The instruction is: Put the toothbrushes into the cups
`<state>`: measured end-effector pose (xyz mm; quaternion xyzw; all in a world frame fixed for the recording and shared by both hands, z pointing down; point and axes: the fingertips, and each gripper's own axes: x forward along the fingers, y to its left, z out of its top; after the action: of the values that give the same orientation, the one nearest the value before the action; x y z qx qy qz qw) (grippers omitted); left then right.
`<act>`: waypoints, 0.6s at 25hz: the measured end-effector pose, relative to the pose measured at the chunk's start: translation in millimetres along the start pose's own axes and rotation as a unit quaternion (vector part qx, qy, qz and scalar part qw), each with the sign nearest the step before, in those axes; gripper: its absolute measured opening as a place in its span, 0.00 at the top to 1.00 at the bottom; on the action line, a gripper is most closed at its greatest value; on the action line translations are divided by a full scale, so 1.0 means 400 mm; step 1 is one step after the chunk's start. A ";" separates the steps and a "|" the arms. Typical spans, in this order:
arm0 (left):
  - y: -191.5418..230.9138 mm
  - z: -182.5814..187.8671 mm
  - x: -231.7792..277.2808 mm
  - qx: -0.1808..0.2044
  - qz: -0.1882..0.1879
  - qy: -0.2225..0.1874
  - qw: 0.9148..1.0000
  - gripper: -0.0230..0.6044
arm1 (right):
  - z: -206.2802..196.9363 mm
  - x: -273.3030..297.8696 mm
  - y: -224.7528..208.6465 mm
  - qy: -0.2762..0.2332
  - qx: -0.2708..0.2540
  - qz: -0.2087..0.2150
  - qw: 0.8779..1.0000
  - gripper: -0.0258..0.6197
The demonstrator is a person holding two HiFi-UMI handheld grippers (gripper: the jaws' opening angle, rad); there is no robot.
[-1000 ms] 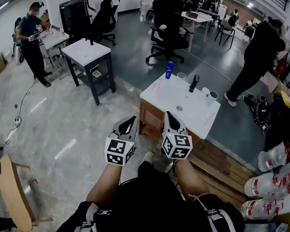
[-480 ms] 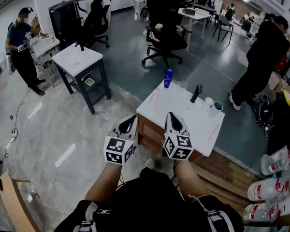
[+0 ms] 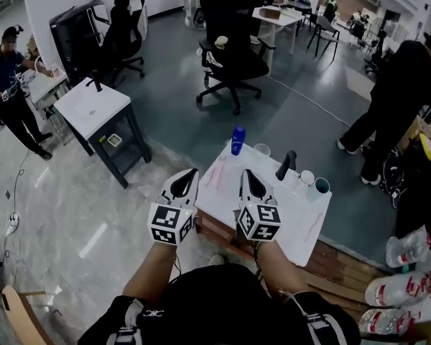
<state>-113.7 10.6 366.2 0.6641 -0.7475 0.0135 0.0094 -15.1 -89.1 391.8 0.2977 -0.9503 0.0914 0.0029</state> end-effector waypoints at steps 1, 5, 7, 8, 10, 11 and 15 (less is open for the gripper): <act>0.013 -0.001 0.039 0.001 -0.003 0.004 1.000 0.94 | 0.002 0.030 -0.018 0.001 0.003 -0.003 1.000 0.94; 0.047 -0.007 0.164 0.000 -0.017 0.013 1.000 0.94 | 0.011 0.123 -0.081 0.013 0.001 -0.012 1.000 0.93; 0.056 -0.011 0.206 0.000 -0.024 0.020 1.000 0.94 | 0.016 0.156 -0.102 0.020 -0.003 -0.017 1.000 0.94; 0.061 -0.015 0.223 0.000 -0.028 0.023 0.999 0.94 | 0.020 0.170 -0.110 0.022 -0.004 -0.019 1.000 0.93; 0.077 -0.027 0.254 -0.002 -0.039 0.028 0.999 0.94 | 0.024 0.196 -0.114 0.022 -0.005 -0.024 0.999 0.93; 0.086 -0.035 0.268 -0.003 -0.045 0.032 0.998 0.94 | 0.023 0.207 -0.112 0.021 -0.005 -0.027 0.999 0.93; 0.120 -0.056 0.326 -0.001 -0.080 0.037 0.996 0.94 | 0.006 0.244 -0.099 0.022 -0.007 -0.049 0.999 0.93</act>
<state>-177.0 -112.6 392.3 0.7209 -0.6910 0.0365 0.0385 -72.9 -176.8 402.0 0.3421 -0.9348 0.0907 0.0300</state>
